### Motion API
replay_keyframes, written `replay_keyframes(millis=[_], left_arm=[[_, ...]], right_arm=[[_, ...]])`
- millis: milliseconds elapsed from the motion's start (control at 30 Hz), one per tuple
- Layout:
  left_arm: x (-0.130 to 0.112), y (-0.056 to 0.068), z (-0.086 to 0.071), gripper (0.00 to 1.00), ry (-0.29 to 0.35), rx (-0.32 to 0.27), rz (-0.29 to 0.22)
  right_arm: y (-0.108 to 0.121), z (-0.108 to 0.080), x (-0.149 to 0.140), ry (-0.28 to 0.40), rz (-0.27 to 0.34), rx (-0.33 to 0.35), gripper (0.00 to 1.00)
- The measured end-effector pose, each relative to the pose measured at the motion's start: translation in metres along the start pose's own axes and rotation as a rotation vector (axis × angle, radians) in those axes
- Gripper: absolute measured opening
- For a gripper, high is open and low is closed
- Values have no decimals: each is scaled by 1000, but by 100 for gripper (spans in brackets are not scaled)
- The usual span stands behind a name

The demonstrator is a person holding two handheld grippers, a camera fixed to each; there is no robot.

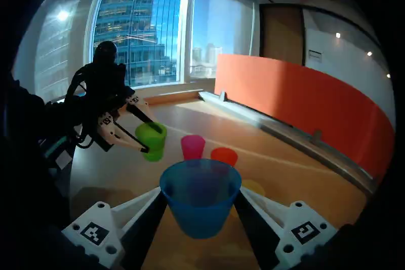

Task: Pour water

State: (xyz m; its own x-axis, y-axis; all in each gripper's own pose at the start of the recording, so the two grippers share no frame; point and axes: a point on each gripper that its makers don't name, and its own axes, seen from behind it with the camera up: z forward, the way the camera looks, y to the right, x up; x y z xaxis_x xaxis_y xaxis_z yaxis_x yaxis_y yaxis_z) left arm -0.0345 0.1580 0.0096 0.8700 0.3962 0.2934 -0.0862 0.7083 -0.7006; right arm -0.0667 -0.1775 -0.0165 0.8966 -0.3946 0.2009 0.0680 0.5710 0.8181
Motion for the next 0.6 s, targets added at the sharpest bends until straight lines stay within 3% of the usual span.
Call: replay_keyframes(millis=[200,600], left_arm=[[-18,-3,9,86,-65,-13,3],[-39,-6,30,86,-137,-38,-4]], right_arm=[[1,11,-23,-88,-15,14,88],[-1,28,-60,-208,-23,42,88]])
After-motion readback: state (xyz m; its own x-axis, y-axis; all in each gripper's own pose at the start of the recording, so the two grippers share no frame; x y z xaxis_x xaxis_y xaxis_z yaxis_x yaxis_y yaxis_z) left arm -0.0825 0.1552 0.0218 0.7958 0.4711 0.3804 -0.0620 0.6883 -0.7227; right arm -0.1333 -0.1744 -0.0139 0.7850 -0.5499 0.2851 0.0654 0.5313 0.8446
